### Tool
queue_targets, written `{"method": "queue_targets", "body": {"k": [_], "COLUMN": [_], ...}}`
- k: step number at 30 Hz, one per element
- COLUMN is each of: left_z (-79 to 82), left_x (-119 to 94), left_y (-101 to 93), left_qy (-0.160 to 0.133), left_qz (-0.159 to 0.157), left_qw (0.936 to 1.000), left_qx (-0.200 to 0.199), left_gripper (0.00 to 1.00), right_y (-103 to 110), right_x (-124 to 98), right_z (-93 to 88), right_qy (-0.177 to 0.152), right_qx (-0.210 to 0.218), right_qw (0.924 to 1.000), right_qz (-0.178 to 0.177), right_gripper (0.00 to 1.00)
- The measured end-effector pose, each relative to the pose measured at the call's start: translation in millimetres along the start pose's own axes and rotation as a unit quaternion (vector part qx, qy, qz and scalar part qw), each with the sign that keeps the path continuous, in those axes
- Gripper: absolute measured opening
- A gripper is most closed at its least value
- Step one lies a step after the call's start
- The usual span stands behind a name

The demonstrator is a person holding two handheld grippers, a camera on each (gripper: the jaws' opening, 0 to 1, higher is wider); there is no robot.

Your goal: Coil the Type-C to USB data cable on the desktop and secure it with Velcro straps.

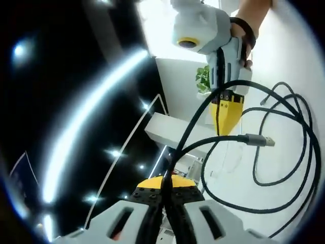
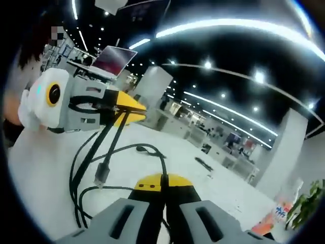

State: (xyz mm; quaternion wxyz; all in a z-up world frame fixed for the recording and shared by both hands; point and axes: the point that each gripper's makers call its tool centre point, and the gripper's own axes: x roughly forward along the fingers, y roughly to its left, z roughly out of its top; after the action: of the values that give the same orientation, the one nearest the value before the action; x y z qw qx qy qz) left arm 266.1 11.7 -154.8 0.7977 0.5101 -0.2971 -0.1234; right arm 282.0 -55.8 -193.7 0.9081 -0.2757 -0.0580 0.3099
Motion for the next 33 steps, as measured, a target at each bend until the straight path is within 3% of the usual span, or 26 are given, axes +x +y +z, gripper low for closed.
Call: {"method": "queue_targets", "body": {"k": [6,10,16,21,28,30,31,33], "left_z": [3.7,4.2,-1.3,2.5,-4.5,-5.4,-6.6,-9.2], "left_x": [-2.8,-3.1,-1.5,1.3,2.4,1.8,1.3,3.2], "left_y": [-8.3,-12.9,-10.8,-7.9,-4.6,-10.5,-9.0,-10.3], "left_qy": [-0.008,-0.009,-0.006,-0.027,-0.01,0.001,0.011,0.02], "left_qz": [-0.02,-0.027,-0.016,0.001,0.013,-0.007,-0.004,-0.011], "left_qw": [0.9996,0.9995,0.9998,0.9994,0.9999,0.9997,0.9992,0.9992], "left_qx": [-0.017,-0.016,-0.011,-0.021,-0.004,0.024,0.038,0.032], "left_gripper": [0.03,0.03,0.04,0.09,0.13,0.05,0.04,0.04], "right_y": [-9.6,-5.4,-0.9,5.8,29.8,32.3,32.4,28.8], "right_x": [-5.2,-8.3,-10.4,-15.9,-20.5,-20.0,-20.2,-18.4], "right_z": [23.1,30.8,36.1,47.8,60.5,61.6,62.4,59.6], "right_qy": [-0.034,-0.047,-0.057,-0.084,-0.119,-0.121,-0.128,-0.133], "right_qx": [-0.065,-0.085,-0.095,-0.1,-0.12,-0.127,-0.123,-0.075], "right_qw": [0.9954,0.9928,0.9916,0.9898,0.9853,0.9841,0.9838,0.9879], "right_qz": [-0.062,-0.07,-0.066,-0.057,-0.024,-0.025,-0.026,-0.027], "right_gripper": [0.0,0.0,0.0,0.0,0.0,0.0,0.0,0.01]}}
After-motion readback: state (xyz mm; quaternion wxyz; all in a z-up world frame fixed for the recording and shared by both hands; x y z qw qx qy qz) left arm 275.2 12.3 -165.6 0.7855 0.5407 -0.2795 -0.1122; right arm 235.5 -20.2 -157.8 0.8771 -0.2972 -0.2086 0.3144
